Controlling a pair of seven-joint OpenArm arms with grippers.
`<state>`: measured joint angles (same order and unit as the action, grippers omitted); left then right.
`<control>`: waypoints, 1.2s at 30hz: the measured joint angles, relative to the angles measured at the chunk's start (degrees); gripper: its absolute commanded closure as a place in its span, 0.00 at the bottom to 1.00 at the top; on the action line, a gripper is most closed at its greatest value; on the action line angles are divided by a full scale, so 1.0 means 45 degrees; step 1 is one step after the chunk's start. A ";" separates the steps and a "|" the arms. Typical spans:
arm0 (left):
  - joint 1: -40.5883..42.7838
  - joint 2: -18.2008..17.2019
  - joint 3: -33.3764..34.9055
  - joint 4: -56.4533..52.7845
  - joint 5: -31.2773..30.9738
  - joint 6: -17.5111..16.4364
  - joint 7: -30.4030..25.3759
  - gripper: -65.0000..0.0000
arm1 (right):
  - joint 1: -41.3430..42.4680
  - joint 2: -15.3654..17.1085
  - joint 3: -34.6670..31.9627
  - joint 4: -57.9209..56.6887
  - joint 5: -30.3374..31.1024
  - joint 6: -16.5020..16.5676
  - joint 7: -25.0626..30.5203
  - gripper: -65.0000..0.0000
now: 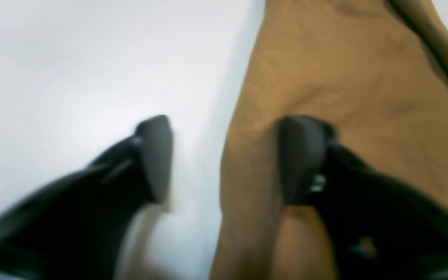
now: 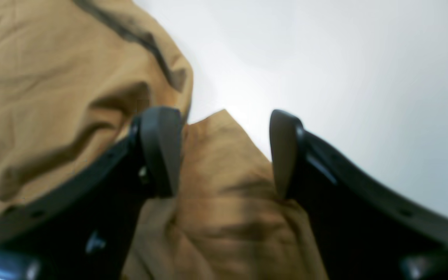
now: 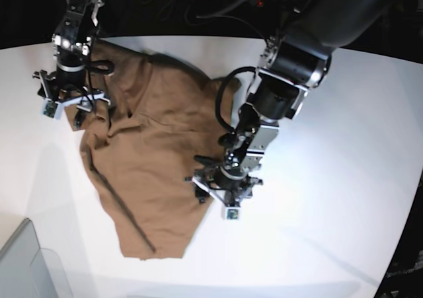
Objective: Layout the t-shirt on the table in an organized manner, then fold the t-shirt properly
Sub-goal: 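Grasp the shirt with the left gripper and pull it away from the right gripper, then hold the shirt with the left gripper and regrasp the collar with the right gripper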
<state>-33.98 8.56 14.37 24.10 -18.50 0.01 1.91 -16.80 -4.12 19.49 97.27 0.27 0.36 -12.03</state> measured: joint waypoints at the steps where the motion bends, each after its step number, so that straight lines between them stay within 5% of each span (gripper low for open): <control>1: 0.0005 -0.0019 0.0000 0.0000 -0.0029 0.0000 0.0083 0.75 | -0.0146 -0.0005 -0.0039 0.0117 0.0000 0.0000 -0.0073 0.44; 3: 0.0005 -0.0019 0.0000 -0.0107 -0.0117 0.0000 0.0121 1.00 | -0.0505 -0.0092 -0.0121 0.0452 0.0005 0.0005 -0.0019 0.44; 6: 0.0029 -0.0015 -0.0005 -0.0117 -0.0136 0.0000 0.0039 0.94 | -0.1132 -0.0209 -0.0529 0.0627 0.0000 0.0005 -0.0029 0.44; 11: 0.0277 -0.0272 -0.0097 0.0398 -0.0282 -0.0117 0.0311 1.00 | -0.2365 -0.0248 -0.1753 0.0801 0.0005 0.0005 0.0015 0.44; 16: 0.1753 -0.1739 -0.0097 0.2497 -0.1778 -0.0335 0.0165 1.00 | -0.1831 -0.0199 -0.2191 -0.1001 0.0010 0.0121 0.0583 0.44; 22: 0.3983 -0.4206 -0.0126 0.5853 -0.4537 -0.0452 0.1258 1.00 | 0.0087 0.0758 -0.2191 -0.3191 0.0107 0.0291 0.1409 0.44; 28: 0.7019 -0.6387 -0.0131 0.9345 -0.6999 -0.0389 0.1384 1.00 | 0.2210 0.1394 -0.2380 -0.4677 0.0151 0.0306 0.0933 0.43; 36: 1.0739 -0.7329 -0.0918 1.2633 -0.7519 -0.0277 0.1477 1.00 | 0.4503 0.2259 -0.5226 -0.5581 -0.0049 0.0185 -0.0044 0.43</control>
<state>14.35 -24.43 10.24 80.95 -52.34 -1.23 8.56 3.46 6.04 -4.03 72.16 0.05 1.19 -12.23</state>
